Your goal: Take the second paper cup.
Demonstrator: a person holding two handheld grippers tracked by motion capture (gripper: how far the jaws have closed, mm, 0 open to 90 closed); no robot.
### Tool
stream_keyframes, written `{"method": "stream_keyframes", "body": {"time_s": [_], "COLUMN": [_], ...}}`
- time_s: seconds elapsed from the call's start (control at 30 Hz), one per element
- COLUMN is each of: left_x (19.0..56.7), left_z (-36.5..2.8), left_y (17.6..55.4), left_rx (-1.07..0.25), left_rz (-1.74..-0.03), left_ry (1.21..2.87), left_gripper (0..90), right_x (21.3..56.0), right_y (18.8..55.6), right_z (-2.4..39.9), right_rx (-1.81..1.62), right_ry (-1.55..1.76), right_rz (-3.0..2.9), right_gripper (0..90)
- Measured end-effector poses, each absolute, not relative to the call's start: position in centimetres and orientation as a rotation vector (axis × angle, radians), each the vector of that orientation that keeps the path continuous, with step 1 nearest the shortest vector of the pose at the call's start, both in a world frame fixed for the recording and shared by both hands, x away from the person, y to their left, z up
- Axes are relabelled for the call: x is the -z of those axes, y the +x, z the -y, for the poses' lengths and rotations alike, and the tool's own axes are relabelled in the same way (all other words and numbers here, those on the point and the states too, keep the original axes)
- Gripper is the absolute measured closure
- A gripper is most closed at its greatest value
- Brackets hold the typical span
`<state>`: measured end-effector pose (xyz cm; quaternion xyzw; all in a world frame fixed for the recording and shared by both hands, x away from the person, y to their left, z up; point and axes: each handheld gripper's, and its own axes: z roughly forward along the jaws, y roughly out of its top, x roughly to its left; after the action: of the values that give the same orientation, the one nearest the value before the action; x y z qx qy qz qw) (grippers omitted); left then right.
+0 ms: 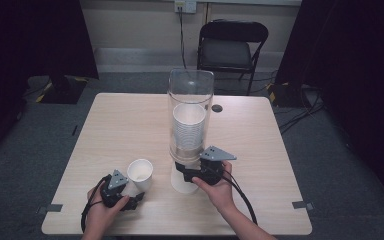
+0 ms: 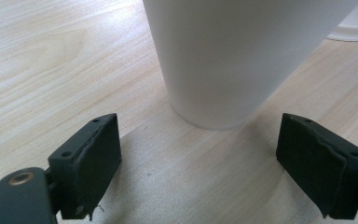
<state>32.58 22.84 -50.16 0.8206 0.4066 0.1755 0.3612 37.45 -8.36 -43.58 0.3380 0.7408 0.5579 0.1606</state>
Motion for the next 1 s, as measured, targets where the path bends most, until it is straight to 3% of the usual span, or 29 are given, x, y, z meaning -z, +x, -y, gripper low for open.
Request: {"method": "stream_keyframes", "body": {"time_s": [0.1,0.4,1.0], "left_x": [50.2,50.2,50.2], "left_z": [-22.8,-22.8,-22.8], "left_y": [32.6,32.6,32.6], "left_rx": [-0.452,-0.452,-0.45], "left_rz": [-1.048,-1.049,-1.052], "left_ry": [2.114,2.112,2.111], "left_gripper": [13.4,13.3,13.3], "right_x": [43.2,44.1,44.1], "right_y": [37.5,37.2,37.7], "right_z": [8.1,8.1,8.3], "right_rx": [-1.576,-1.533,-1.509], "right_ry": [0.969,0.866,0.807], "right_rz": [-2.129,-2.1,-2.134], "right_gripper": [22.5,35.2,36.2]}}
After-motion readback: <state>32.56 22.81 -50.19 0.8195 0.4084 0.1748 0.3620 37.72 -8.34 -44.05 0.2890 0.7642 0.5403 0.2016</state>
